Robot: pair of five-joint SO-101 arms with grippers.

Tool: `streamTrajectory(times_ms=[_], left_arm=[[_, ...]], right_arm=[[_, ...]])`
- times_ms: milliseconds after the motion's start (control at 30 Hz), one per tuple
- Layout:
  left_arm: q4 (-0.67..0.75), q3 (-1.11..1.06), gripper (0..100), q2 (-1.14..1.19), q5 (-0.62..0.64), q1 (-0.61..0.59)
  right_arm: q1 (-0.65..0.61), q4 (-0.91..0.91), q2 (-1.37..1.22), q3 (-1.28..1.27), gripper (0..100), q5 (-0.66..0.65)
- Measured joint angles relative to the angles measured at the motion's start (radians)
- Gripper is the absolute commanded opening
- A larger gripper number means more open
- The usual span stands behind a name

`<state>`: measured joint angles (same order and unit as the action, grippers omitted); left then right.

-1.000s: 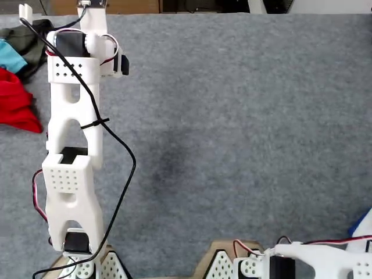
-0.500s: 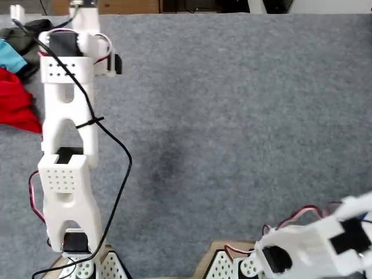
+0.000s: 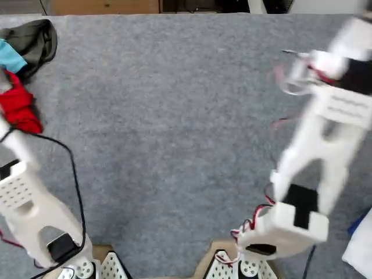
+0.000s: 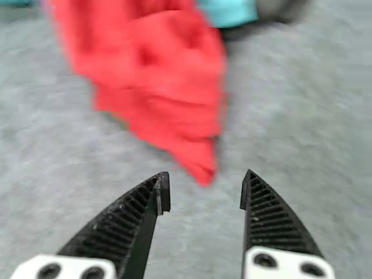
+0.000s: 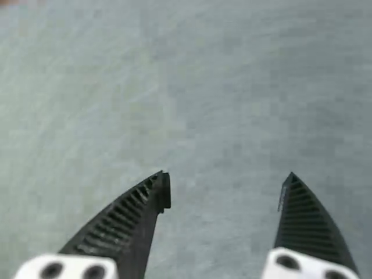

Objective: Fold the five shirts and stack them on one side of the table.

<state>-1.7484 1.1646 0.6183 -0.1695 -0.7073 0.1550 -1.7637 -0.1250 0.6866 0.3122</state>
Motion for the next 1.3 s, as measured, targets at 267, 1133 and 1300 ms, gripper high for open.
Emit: streamTrajectory(times_ms=[267, 1133, 1300], left_arm=[[0.098, -0.035, 21, 0.083, -0.037, -0.157], [0.485, -0.029, 10, 0.529, -0.037, -0.092], [0.488, -0.020, 2, 0.539, -0.035, -0.052]], right_arm=[[-0.213, 0.000, -0.193, 0.000, 30.7, 0.046], [-0.224, 0.000, -0.338, 0.000, 30.7, 0.095], [-0.222, 0.000, -0.338, 0.000, 30.7, 0.097]])
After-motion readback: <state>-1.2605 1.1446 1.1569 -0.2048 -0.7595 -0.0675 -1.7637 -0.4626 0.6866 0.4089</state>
